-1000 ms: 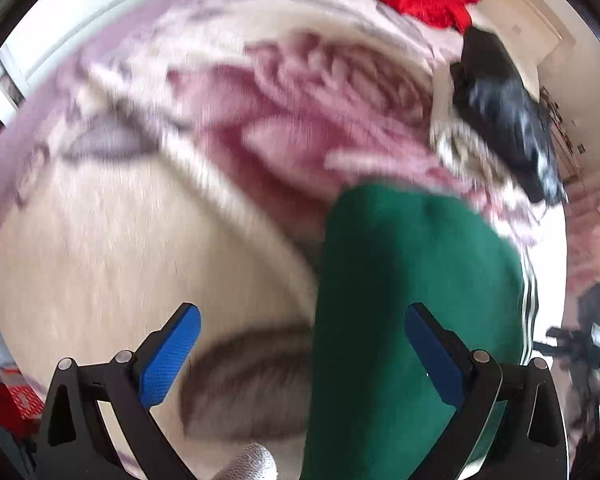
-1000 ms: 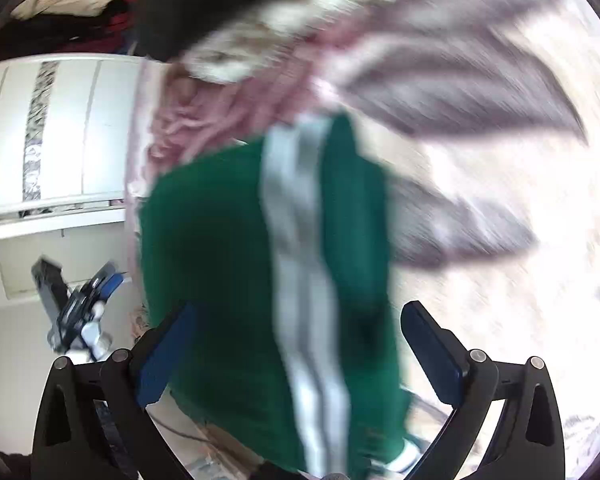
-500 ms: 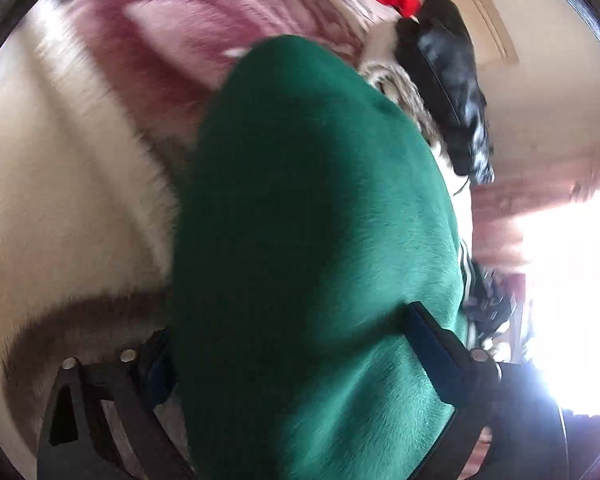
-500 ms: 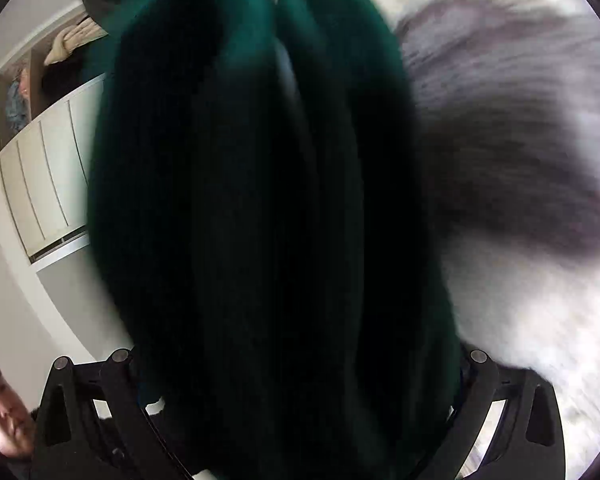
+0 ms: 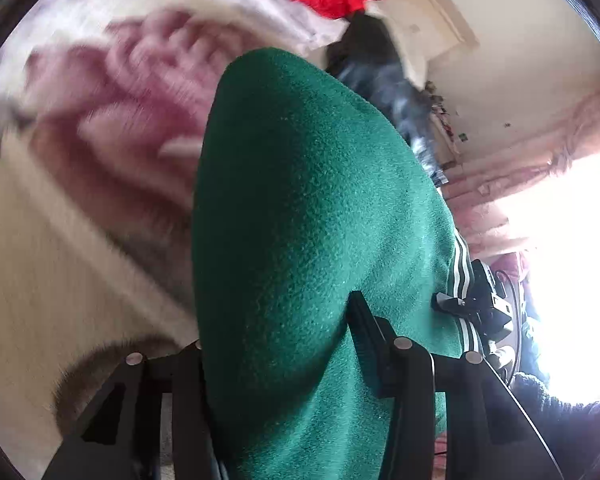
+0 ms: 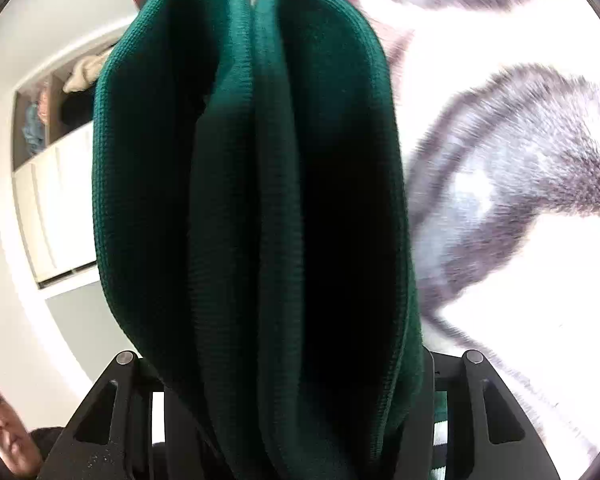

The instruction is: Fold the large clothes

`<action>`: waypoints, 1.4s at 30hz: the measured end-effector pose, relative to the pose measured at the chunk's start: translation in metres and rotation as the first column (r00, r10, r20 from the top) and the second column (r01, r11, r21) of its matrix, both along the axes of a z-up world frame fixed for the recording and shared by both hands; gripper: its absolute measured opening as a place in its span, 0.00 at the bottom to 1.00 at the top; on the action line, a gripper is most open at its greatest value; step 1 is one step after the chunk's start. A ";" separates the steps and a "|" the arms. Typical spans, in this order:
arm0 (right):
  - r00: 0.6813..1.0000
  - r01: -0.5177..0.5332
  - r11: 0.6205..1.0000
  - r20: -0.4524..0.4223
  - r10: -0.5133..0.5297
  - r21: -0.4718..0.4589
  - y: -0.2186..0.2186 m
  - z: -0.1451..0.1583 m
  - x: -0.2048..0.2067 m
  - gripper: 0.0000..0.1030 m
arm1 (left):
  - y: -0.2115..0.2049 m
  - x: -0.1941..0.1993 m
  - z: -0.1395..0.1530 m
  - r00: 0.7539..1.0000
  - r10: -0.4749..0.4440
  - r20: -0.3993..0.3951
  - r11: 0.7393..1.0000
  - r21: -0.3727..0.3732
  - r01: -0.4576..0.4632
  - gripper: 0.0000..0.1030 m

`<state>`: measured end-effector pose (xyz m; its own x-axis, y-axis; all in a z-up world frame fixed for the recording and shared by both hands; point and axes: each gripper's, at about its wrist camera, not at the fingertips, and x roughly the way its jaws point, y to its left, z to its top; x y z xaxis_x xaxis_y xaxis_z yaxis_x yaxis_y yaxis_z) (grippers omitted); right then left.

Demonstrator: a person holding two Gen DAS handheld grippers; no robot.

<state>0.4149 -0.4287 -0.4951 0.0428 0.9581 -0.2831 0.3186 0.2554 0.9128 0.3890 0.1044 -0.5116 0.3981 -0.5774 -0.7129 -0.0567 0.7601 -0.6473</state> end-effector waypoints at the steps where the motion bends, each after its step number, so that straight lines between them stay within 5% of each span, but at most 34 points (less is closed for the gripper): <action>1: 1.000 0.013 1.000 0.014 -0.013 -0.007 -0.003 0.011 0.003 0.51 | -0.002 0.006 0.011 1.000 -0.012 0.015 1.000 0.011 0.012 0.41; 8: 0.987 0.107 0.994 0.122 -0.103 -0.027 -0.032 0.118 0.056 0.51 | -0.015 0.092 0.104 0.990 -0.074 0.117 0.997 0.009 0.073 0.41; 12: 0.972 0.156 0.986 0.187 -0.142 -0.059 -0.057 0.182 0.120 0.51 | -0.027 0.174 0.146 0.980 -0.102 0.173 0.995 -0.004 0.104 0.41; 16: 0.959 0.190 0.978 0.228 -0.167 -0.084 -0.056 0.208 0.208 0.50 | -0.037 0.259 0.158 0.974 -0.123 0.190 0.992 -0.005 0.126 0.40; 21: 0.960 0.211 0.974 0.208 -0.189 -0.089 -0.091 0.186 0.316 0.50 | -0.045 0.327 0.118 0.979 -0.141 0.149 0.990 -0.003 0.143 0.41; 25: 0.975 0.204 0.967 0.120 -0.187 -0.149 -0.102 0.121 0.365 0.50 | -0.049 0.365 0.053 0.983 -0.176 0.044 0.984 0.041 0.174 0.44; 29: 0.984 0.170 0.963 0.085 -0.156 -0.209 -0.106 0.081 0.404 0.56 | -0.044 0.376 0.043 0.982 -0.189 0.017 0.980 0.063 0.187 0.54; 32: 0.987 0.148 0.954 0.107 -0.123 -0.261 -0.102 0.089 0.413 0.65 | -0.041 0.366 0.050 0.977 -0.215 0.007 0.973 0.092 0.213 0.62; 36: 0.986 0.128 0.875 0.157 -0.060 -0.468 -0.104 0.129 0.398 0.90 | -0.039 0.364 0.070 0.983 -0.184 0.015 0.965 0.195 0.177 0.70; 38: 0.982 0.144 0.792 0.185 -0.040 -0.593 -0.104 0.146 0.386 0.93 | -0.037 0.355 0.081 0.988 -0.151 0.026 0.951 0.278 0.138 0.82; 42: 0.970 0.193 0.640 0.242 -0.011 -0.744 -0.095 0.193 0.340 0.93 | -0.037 0.329 0.099 0.992 -0.106 0.075 0.906 0.419 0.065 0.85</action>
